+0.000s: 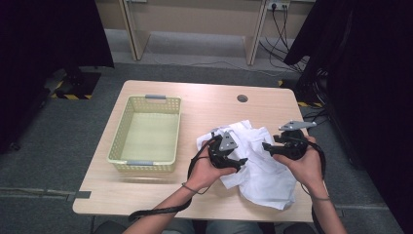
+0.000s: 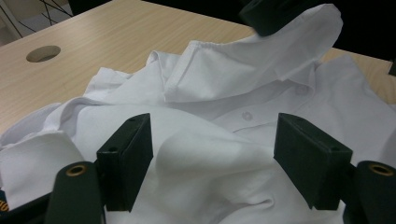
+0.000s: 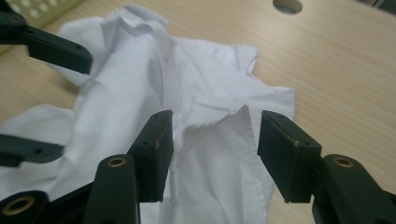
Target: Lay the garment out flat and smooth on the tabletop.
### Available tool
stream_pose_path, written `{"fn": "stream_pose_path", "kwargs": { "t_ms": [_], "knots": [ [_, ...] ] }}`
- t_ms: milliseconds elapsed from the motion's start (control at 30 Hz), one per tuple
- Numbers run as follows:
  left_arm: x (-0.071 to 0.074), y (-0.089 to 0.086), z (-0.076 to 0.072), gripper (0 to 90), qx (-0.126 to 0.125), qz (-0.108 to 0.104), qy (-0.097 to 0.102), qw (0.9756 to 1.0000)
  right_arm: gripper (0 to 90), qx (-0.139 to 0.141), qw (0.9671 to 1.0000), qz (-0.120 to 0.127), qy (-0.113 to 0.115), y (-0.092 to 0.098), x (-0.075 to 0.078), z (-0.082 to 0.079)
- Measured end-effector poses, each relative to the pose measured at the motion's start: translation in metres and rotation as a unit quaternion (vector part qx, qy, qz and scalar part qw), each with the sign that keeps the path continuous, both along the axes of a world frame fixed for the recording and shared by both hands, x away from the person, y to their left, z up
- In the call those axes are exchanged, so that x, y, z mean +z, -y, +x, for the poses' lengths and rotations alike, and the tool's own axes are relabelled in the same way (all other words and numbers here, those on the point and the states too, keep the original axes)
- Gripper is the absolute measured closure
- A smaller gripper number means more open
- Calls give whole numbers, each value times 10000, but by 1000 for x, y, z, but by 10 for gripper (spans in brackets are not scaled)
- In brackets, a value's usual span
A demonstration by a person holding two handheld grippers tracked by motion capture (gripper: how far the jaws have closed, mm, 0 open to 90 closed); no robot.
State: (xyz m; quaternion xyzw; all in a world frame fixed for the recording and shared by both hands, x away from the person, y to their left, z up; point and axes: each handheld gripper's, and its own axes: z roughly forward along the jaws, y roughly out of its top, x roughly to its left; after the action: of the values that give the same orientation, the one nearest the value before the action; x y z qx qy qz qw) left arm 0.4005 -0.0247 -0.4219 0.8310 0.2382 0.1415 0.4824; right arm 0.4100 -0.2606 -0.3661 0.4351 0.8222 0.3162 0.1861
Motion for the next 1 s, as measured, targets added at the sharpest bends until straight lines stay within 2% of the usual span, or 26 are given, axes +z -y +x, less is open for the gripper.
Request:
{"fn": "stream_pose_path", "kwargs": {
  "t_ms": [133,233,267,300,333,367,467,567,733,900,1000],
  "knots": [
    [-2,4,-1,278,-83,67,-31,9999,460,-47,9993,-199,-319,-6,-11,20],
    [-3,8,-5,278,-189,124,-51,9997,487,-54,9982,-260,-534,-9,-18,27],
    [-3,8,-5,277,-189,124,-51,9997,487,-54,9982,-260,-534,-9,-18,27],
    [-4,10,-6,277,-244,183,-71,9995,515,-80,9977,-302,-595,-10,-20,29],
    [-5,11,-7,280,-263,225,-77,9994,618,-65,9967,-374,-714,-10,-24,32],
    [-8,13,-9,281,-313,347,-98,9989,672,-35,9963,-382,-763,-9,-26,32],
    [-13,15,-10,283,-318,460,-158,9983,800,-77,9951,-367,-912,-7,-29,31],
    [-17,15,-10,286,-309,549,-202,9978,854,-139,9963,-232,-813,-1,-27,29],
    [-19,14,-10,288,-295,548,-238,9978,866,-506,9973,37,-525,19,-18,20],
    [-12,13,-11,289,-253,352,-107,9990,870,-870,9955,165,-333,42,-16,9],
    [-9,13,-12,287,-227,275,-47,9994,870,-1110,9932,265,-216,55,-17,3]
  ]
}}
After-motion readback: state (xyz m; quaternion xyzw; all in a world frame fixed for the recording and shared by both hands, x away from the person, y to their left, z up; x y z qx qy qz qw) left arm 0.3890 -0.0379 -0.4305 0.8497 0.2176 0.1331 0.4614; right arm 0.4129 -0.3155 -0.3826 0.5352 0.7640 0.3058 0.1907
